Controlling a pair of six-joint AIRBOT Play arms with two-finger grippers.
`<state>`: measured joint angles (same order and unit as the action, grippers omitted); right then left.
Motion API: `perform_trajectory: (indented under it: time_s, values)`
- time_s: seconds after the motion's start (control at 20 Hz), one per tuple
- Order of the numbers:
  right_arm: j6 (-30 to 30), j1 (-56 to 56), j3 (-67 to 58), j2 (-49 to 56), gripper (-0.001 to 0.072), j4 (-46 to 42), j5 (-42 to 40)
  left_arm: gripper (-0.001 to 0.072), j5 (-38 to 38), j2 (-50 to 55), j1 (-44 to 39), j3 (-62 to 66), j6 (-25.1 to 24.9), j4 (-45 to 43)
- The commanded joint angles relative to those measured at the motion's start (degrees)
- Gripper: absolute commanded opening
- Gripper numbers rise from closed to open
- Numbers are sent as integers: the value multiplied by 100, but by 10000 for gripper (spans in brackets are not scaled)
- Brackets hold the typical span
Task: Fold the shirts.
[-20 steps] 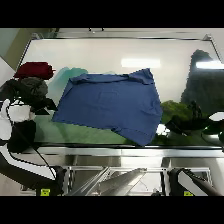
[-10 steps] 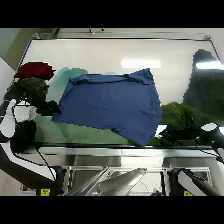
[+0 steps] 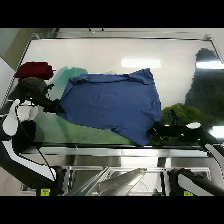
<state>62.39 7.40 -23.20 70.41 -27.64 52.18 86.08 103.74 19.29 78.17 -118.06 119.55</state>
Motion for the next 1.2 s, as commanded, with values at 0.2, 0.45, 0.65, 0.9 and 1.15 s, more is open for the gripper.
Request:
perform_trajectory:
  time_s: [0.2, 0.45, 0.65, 0.9, 1.15]
  values:
    - [-828, 503, -1333, -1043, 21, 1086, 1231, 12, 269, -1226, 243, 0, -415, 1340]
    - [-793, 1847, -3329, -3141, 21, 1097, 1882, 12, 404, -3410, 581, 7, -1106, 4048]
    - [-1047, 2483, -5007, -4306, 22, 1093, 1906, 12, -267, -5626, 599, 533, -1255, 4481]
    - [-1318, 2651, -6188, -4623, 21, -55, 1023, 12, -1867, -6913, 599, 1355, -940, 2833]
    - [-1316, 2677, -6168, -3093, 20, 509, 1941, 12, -1449, -6076, 581, 400, -697, 2929]
